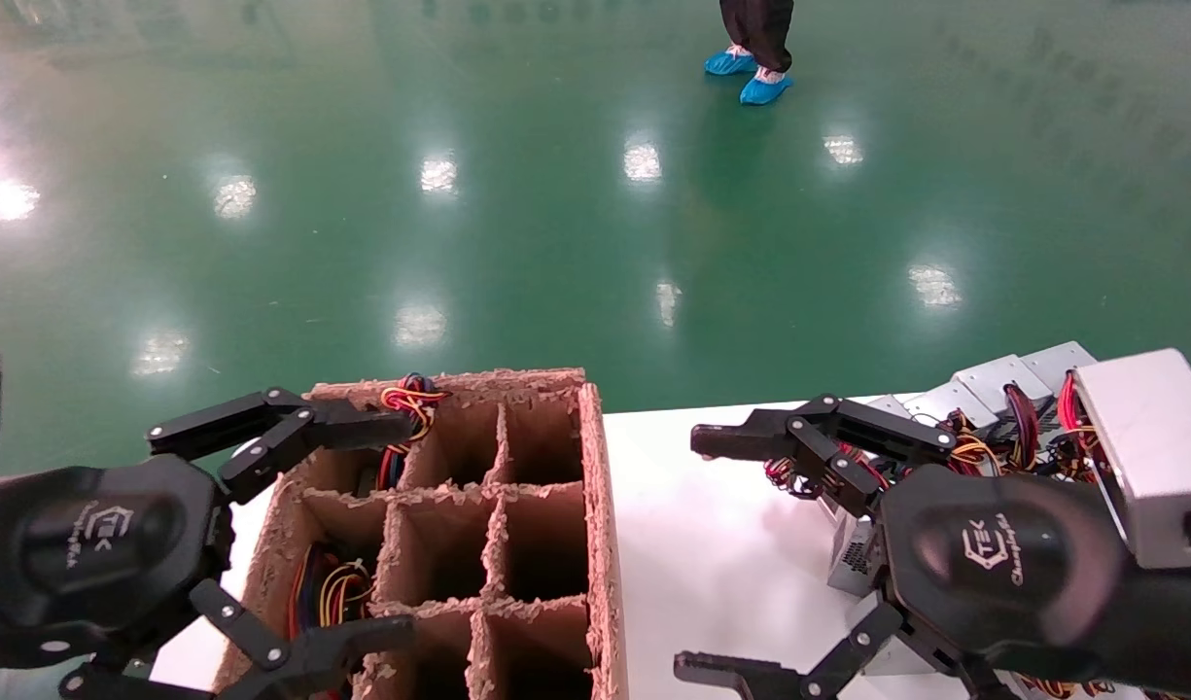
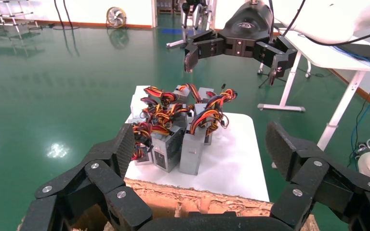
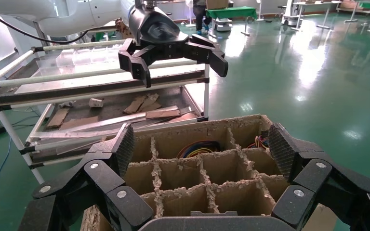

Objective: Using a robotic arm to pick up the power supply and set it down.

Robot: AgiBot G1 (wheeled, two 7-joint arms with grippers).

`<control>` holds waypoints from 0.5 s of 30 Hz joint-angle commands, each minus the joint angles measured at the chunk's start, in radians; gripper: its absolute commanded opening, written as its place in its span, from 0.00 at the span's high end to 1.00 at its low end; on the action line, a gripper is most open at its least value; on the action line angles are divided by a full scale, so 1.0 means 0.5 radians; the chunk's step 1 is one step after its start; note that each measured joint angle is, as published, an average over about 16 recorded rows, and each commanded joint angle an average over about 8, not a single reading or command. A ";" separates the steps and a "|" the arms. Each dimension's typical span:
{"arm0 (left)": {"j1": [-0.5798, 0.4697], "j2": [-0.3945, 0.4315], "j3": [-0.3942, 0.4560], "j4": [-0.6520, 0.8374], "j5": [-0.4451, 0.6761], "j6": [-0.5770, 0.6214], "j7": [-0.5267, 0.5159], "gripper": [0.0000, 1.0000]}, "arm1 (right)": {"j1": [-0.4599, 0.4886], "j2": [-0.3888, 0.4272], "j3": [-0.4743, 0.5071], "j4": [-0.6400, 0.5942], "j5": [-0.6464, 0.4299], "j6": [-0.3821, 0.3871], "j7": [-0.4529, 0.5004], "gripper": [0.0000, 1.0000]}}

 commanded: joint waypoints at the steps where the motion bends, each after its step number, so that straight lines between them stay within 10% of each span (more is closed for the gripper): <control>1: 0.000 0.000 0.000 0.000 0.000 0.000 0.000 0.00 | -0.001 0.004 -0.008 0.000 0.010 0.006 -0.004 0.00; 15: 0.000 0.000 0.000 0.000 0.000 0.000 0.000 0.00 | -0.006 0.018 -0.032 0.001 0.044 0.026 -0.015 0.00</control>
